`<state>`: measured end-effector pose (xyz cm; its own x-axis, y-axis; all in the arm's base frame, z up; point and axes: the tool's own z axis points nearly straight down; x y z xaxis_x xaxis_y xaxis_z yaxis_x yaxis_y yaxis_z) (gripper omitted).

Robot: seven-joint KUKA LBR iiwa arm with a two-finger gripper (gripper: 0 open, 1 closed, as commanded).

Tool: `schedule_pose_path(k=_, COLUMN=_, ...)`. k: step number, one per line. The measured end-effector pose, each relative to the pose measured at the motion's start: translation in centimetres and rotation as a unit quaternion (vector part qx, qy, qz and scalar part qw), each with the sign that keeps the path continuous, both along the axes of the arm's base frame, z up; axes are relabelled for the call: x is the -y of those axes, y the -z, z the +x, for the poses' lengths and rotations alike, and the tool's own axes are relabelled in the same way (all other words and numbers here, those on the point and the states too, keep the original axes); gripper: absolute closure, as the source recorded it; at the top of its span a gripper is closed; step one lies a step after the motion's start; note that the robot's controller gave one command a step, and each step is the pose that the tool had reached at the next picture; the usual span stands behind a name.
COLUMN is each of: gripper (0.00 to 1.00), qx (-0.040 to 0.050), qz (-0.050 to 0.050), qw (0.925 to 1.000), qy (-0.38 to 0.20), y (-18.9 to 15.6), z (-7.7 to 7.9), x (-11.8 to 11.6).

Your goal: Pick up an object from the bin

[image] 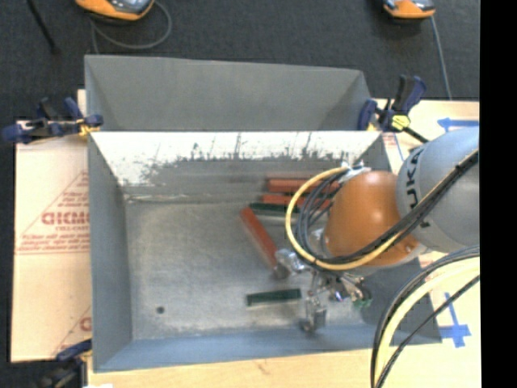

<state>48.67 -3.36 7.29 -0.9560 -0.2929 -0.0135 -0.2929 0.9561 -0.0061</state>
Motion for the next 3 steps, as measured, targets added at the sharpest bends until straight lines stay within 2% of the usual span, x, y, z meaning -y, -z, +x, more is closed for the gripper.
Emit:
schedule_pose_path(k=1, gripper=1.00, qx=0.0020, qz=0.001, qw=1.0000, qy=-0.001, y=-0.18, z=0.12, x=-0.08)
schedule_pose_path(k=2, gripper=0.00, qx=-0.0007, qz=0.001, qw=1.0000, qy=-0.002, y=0.05, z=-0.04, x=-0.07)
schedule_pose_path(k=3, gripper=1.00, qx=-0.0055, qz=0.000, qw=1.0000, qy=-0.004, y=0.20, z=-0.33, x=-0.06)
